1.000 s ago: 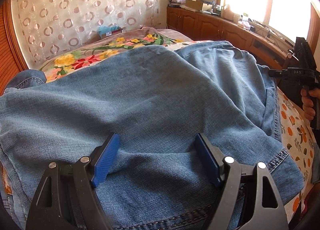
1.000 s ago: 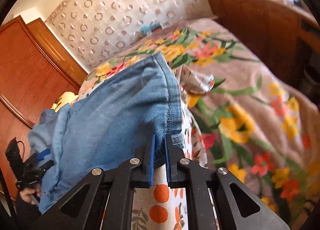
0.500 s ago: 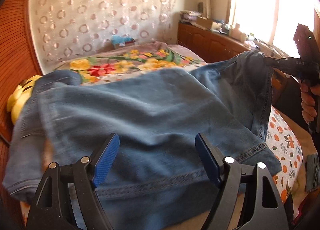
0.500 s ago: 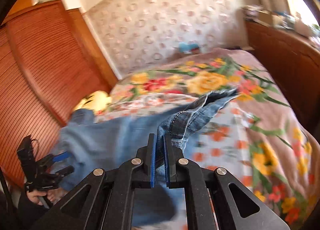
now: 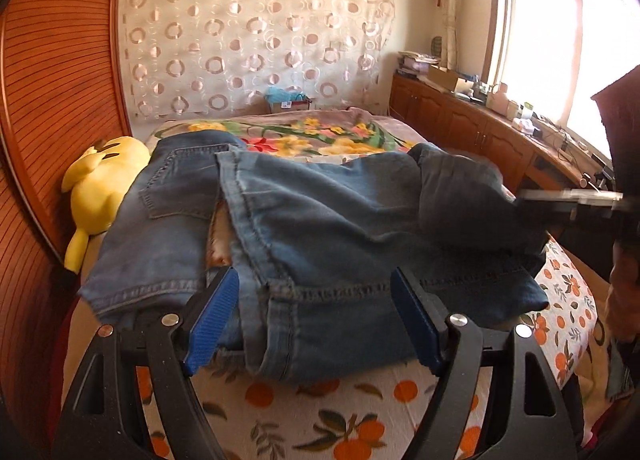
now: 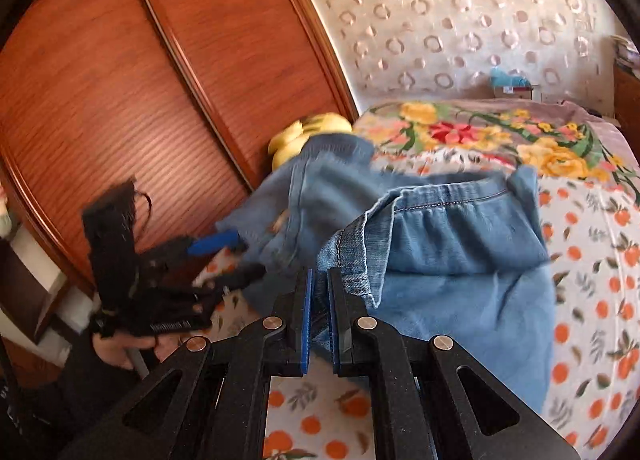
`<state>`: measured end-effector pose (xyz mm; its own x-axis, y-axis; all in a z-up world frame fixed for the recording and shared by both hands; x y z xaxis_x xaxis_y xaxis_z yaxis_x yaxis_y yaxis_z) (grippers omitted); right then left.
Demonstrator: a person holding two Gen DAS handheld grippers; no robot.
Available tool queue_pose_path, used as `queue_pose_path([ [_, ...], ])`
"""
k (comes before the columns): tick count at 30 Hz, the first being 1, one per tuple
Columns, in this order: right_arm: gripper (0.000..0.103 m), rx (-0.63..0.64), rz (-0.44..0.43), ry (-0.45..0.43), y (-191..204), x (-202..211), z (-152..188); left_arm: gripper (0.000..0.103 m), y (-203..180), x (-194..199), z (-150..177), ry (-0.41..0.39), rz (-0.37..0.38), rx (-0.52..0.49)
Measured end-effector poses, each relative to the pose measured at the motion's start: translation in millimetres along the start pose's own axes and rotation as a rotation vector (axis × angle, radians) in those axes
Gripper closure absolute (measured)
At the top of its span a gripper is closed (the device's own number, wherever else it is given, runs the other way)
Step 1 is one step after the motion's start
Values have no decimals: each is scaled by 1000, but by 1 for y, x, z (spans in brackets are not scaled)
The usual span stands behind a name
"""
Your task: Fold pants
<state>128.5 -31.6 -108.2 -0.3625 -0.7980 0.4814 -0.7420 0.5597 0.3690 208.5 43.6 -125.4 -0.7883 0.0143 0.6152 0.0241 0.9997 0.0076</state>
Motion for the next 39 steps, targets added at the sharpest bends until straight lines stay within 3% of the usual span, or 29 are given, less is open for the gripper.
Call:
queue_pose_path([
  [4, 94, 4, 4, 44, 0, -4, 3, 24, -1, 0, 4, 6, 5, 10],
  [6, 84, 26, 26, 49, 2, 3, 3, 24, -2, -3, 4, 11, 11, 9],
  [8, 81, 41, 55, 38, 0, 11, -2, 24, -9, -6, 5, 16, 26, 6],
  [22, 74, -19, 236, -18, -43, 58, -3, 24, -82, -2, -1, 13, 148, -61],
  [29, 64, -19, 281, -14, -55, 59, 1, 24, -112, -11, -8, 25, 186, -104],
  [35, 62, 53, 281, 19, -66, 38, -25, 24, -121, -25, -3, 41, 175, -117],
  [39, 62, 83, 253, 58, -80, 12, -41, 45, -116, -31, 1, 40, 167, -102],
])
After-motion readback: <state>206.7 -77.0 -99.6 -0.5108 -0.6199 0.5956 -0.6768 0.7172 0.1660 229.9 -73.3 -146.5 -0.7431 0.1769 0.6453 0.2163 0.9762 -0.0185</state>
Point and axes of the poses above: each gripper's, at about its wrist camera, not at the fingertips, and x roughly against the way its jaws point, y to its left, z to its underside, the point moved 8 cm from there along -x, roughly the way its jaws point, and after that the axes turned 7 degrees about -z, right-handed, at the moved point
